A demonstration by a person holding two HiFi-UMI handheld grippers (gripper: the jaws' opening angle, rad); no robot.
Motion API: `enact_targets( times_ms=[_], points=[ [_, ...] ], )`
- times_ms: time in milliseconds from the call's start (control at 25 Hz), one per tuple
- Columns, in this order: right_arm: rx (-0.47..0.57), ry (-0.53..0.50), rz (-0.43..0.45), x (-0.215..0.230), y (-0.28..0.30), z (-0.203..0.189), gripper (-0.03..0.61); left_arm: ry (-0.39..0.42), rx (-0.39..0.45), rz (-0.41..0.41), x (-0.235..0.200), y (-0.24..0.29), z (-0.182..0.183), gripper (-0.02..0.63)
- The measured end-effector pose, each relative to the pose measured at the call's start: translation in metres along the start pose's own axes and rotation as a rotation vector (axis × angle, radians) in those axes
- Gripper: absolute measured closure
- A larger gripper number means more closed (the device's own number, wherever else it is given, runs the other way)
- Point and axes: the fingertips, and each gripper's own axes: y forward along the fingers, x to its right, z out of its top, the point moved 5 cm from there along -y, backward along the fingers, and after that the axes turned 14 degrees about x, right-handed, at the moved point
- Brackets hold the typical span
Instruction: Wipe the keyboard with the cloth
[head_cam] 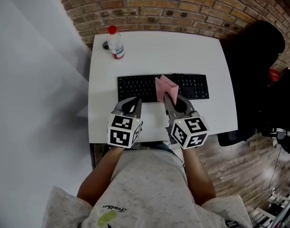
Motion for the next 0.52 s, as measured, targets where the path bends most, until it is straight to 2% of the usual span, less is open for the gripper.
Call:
enact_targets(
  times_ms=[520],
  points=[
    [-0.018, -0.009, -0.022, -0.017, 0.005, -0.007, 0.560, -0.006, 0.004, -0.032, -0.013, -0.005, -0.001, 0.621]
  ],
)
